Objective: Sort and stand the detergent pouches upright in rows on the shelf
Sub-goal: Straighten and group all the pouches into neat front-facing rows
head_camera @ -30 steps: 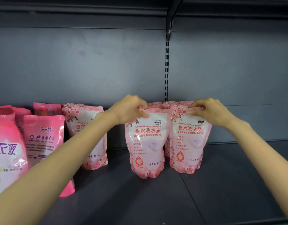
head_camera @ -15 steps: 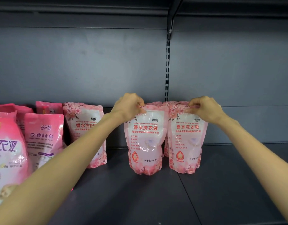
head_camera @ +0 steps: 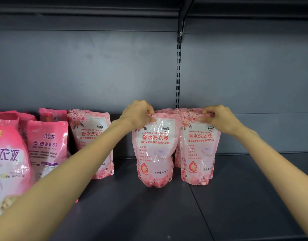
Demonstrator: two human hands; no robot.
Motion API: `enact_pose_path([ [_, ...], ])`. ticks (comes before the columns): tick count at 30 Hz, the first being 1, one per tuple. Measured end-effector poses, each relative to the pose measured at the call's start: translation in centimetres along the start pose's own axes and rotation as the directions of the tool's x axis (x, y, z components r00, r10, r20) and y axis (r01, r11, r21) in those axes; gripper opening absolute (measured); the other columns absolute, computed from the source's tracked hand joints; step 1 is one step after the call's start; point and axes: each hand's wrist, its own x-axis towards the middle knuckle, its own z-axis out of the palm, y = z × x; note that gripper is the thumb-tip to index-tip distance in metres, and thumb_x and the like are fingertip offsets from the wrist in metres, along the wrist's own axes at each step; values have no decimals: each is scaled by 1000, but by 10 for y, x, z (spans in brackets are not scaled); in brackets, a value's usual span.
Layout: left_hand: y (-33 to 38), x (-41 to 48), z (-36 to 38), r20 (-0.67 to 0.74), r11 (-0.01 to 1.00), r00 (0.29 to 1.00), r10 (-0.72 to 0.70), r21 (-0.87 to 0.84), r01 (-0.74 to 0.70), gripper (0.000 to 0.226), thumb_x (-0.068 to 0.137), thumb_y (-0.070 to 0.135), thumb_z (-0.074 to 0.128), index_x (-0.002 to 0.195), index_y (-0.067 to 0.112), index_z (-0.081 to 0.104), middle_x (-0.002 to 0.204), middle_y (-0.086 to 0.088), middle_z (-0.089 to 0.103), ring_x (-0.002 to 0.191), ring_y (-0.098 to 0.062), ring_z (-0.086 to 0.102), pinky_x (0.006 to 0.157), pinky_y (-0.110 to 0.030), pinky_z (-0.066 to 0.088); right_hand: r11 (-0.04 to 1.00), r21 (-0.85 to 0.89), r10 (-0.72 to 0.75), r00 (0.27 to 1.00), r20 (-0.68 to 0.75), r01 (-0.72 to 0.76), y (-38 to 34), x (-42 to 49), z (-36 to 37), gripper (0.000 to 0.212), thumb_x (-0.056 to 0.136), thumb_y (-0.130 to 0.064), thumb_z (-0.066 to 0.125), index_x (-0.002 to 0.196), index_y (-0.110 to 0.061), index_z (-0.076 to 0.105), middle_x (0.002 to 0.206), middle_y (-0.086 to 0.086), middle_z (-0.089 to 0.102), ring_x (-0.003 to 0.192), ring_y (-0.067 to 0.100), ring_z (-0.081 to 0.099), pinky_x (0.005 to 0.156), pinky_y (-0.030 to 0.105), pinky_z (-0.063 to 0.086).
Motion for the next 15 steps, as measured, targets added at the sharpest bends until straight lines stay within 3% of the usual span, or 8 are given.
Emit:
enact_pose_path([
  [3, 2, -1, 2, -26, 1000, 1000, -10, 15, 10, 18, 82, 19, 69, 98, 12, 70, 98, -7, 68, 88, -29, 63, 82, -40, 52, 1000, 0, -3, 1000, 10, 3, -1, -1, 0, 9, 86, -24, 66, 84, -16, 62, 86, -9, 61, 76, 14, 58, 66, 27, 45],
  [7, 6, -4, 3, -55, 999, 998, -26, 36, 28, 14, 83, 20, 67, 96, 13, 70, 94, -8, 67, 86, -29, 60, 77, -34, 50, 1000, -4, 26, 1000, -2, -26, -1, -2, 1, 12, 85, -29, 66, 84, -17, 64, 94, 5, 68, 86, 26, 60, 79, 38, 50],
  [9, 8, -7, 2, -50, 999, 998, -30, 44, 32, 13, 84, 20, 65, 96, 14, 70, 92, -8, 66, 84, -29, 60, 73, -32, 48, 1000, -4, 30, 1000, 0, -30, -1, -3, 1, 13, 85, -29, 66, 85, -16, 64, 94, 4, 68, 88, 26, 60, 79, 37, 49],
  [15, 11, -17, 0, -33, 992, 999, -17, 128, 21, 20, 87, 23, 57, 99, 10, 66, 95, -10, 65, 89, -33, 60, 72, -34, 49, 996, -90, 29, 1000, -5, -29, -4, -11, 0, 27, 89, -36, 59, 110, -20, 65, 110, 0, 65, 102, 23, 58, 88, 40, 48],
])
